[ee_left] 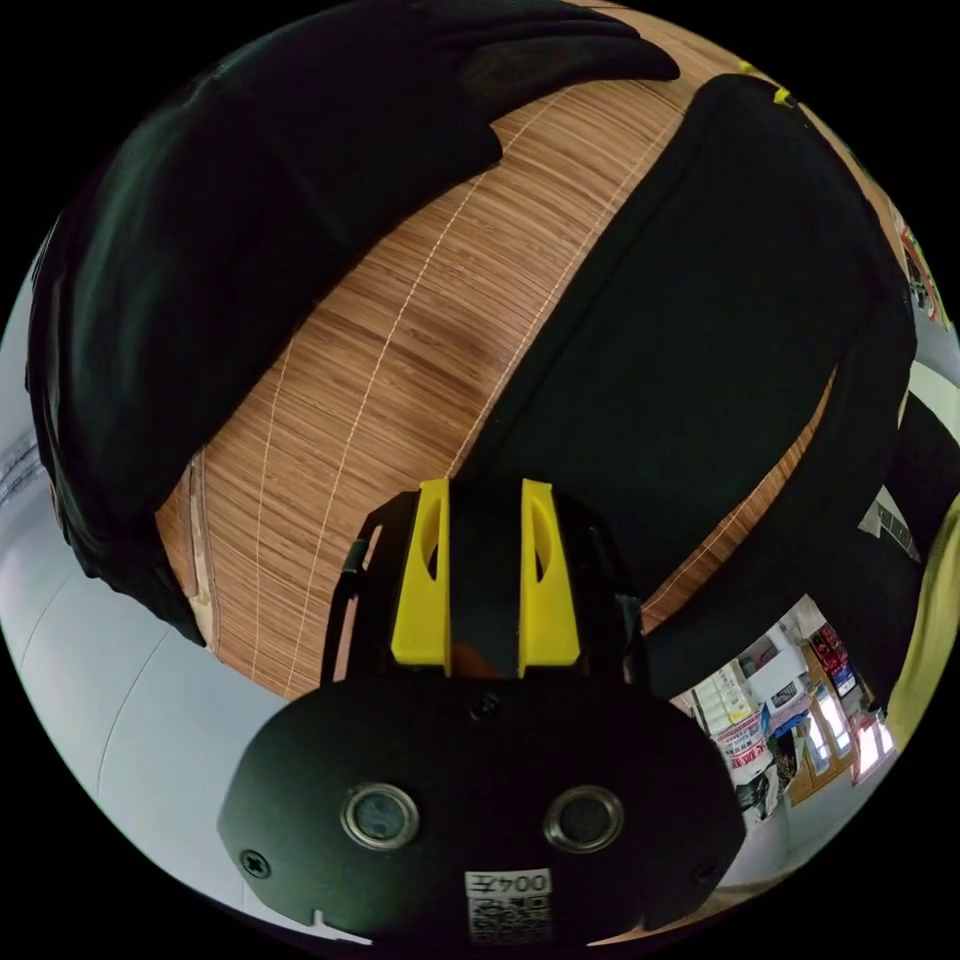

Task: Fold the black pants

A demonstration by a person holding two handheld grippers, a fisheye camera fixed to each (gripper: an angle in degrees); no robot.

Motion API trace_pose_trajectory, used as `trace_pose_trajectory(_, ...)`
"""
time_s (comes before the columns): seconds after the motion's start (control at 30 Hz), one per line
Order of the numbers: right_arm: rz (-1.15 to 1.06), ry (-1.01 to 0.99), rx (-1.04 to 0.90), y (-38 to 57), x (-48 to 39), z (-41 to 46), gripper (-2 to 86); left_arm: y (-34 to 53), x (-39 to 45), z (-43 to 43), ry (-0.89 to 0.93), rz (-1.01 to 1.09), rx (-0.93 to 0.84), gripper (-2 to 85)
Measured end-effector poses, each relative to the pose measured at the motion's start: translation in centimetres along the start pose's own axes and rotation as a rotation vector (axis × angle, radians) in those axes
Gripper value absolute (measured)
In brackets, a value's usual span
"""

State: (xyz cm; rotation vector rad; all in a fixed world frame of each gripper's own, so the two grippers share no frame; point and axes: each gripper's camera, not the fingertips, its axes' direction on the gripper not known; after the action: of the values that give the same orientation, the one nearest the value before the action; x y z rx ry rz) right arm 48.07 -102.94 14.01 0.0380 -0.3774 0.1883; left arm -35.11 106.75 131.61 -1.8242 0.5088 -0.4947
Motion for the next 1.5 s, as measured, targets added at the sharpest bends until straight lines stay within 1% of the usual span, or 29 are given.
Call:
trace_pose_trajectory(0.1, 0.001, -0.023, -0.011, -0.1, -0.1, -0.3, 15.8, -0.3, 0.0, -0.9, -0.006, 0.004, -0.032, 8.9)
trace_pose_trajectory(0.2, -0.011, -0.048, -0.018, 0.2, -0.5, -0.7, 14.0, -0.2, 0.7, -1.8, -0.004, 0.039, -0.057, 5.5)
trace_pose_trajectory(0.23, -0.017, -0.081, -0.033, 0.4, -0.6, -0.7, 13.7, 0.0, 1.1, -2.0, 0.026, 0.064, -0.061, 4.3)
trace_pose_trajectory(0.33, 0.008, -0.133, -0.011, 1.1, -0.4, -1.0, 12.2, 1.1, 1.3, -2.9, 0.012, 0.038, -0.050, 3.2)
trace_pose_trajectory(0.4, 0.036, -0.155, 0.000, 1.4, -0.2, -0.9, 8.9, 2.1, 1.1, -3.4, 0.030, 0.000, -0.038, 2.7)
trace_pose_trajectory(0.43, 0.058, -0.148, -0.006, 1.6, -0.2, -0.8, 5.1, 2.7, 1.1, -3.7, 0.033, -0.026, -0.032, 2.4)
trace_pose_trajectory(0.47, 0.080, -0.135, -0.028, 1.7, -0.5, -0.6, 4.4, 3.5, 1.2, -4.1, 0.018, -0.052, -0.029, 2.2)
trace_pose_trajectory(0.6, 0.080, -0.024, 0.007, 3.3, -2.8, -1.4, 3.1, 6.4, 2.6, -6.1, -0.057, -0.079, -0.005, 1.7)
trace_pose_trajectory(0.8, 0.084, 0.038, 0.177, 10.4, -7.6, -5.3, 2.0, 16.2, 6.0, -11.6, -0.134, -0.188, 0.149, 1.3)
trace_pose_trajectory(0.97, 0.095, 0.063, 0.292, 18.9, -13.4, -7.8, 1.4, 28.5, 12.7, -16.5, -0.211, -0.317, 0.319, 1.2)
trace_pose_trajectory(1.13, 0.149, 0.050, 0.364, 25.7, -18.8, -7.7, 1.1, 38.0, 20.5, -17.3, -0.282, -0.427, 0.388, 1.2)
trace_pose_trajectory(1.3, 0.214, 0.026, 0.356, 29.6, -24.4, -3.6, 1.0, 43.0, 28.4, -13.8, -0.357, -0.465, 0.327, 1.3)
trace_pose_trajectory(1.4, 0.225, 0.007, 0.274, 30.2, -28.0, 0.8, 1.1, 44.9, 32.3, -10.7, -0.387, -0.472, 0.282, 1.3)
trace_pose_trajectory(1.5, 0.249, 0.005, 0.204, 30.3, -30.8, 5.3, 1.4, 46.3, 34.6, -8.1, -0.361, -0.474, 0.247, 1.3)
